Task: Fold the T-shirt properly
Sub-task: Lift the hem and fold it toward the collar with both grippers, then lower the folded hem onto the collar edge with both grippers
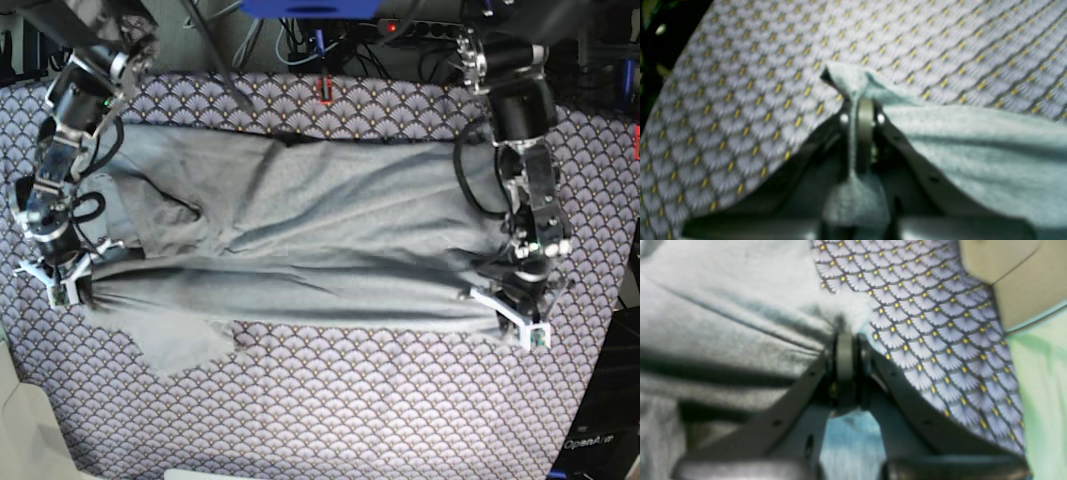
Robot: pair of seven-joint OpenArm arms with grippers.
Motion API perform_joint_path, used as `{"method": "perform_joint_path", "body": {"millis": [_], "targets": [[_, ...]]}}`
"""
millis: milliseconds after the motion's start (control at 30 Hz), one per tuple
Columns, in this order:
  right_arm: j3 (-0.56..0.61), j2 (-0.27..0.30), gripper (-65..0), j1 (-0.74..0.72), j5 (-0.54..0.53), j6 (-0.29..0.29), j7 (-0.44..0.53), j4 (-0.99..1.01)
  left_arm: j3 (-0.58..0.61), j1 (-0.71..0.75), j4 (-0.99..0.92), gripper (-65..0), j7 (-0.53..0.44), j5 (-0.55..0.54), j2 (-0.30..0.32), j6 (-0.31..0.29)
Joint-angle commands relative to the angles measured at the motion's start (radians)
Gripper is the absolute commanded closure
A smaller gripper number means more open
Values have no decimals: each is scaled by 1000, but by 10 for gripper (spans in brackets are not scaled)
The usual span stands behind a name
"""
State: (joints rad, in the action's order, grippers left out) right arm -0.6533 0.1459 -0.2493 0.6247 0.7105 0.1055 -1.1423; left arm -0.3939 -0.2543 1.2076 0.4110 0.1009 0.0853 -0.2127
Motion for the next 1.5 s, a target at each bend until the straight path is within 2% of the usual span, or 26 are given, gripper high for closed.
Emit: {"method": "perform_joint_path", "body": {"millis": [0,267,367,533,867,1000,1067,1167,1267,1367,1467], "targets": [[-1,13,0,5,-10,-12,15,-51,-3,-7,42,0,-28,-2,11,6],[-3,2,0,152,-15,-12,17,-245,-4,164,229,0,-25,-30,-9,6],[-3,2,0,209,-16,-12,20,-293,-4,221,301,0,35,-89,-6,6],[-26,-19,0,339,-38,-12,164,-344,-24,312,438,0,113,-146,-6,6],[-112,-38,0,545,-150,-12,394,-364,-40,451,516,0,110,-151,-6,6],[-122,-42,0,604,-151,-12,469,-361,-40,461,509,0,108,-146,-6,-27],[-122,-65,0,626,-151,-12,492,-361,-43,462,492,0,107,-143,-6,-43],[-122,-82,0,641,-147,-12,524,-361,-72,451,446,0,105,-142,-6,-43],[-122,-108,0,658,-147,-12,532,-361,-86,407,407,0,105,-142,-5,-43],[-121,-116,0,658,-145,-12,532,-361,-101,373,374,0,105,-149,28,-43],[-121,-116,0,658,-145,-12,532,-361,-106,332,369,0,105,-143,32,-43]]}}
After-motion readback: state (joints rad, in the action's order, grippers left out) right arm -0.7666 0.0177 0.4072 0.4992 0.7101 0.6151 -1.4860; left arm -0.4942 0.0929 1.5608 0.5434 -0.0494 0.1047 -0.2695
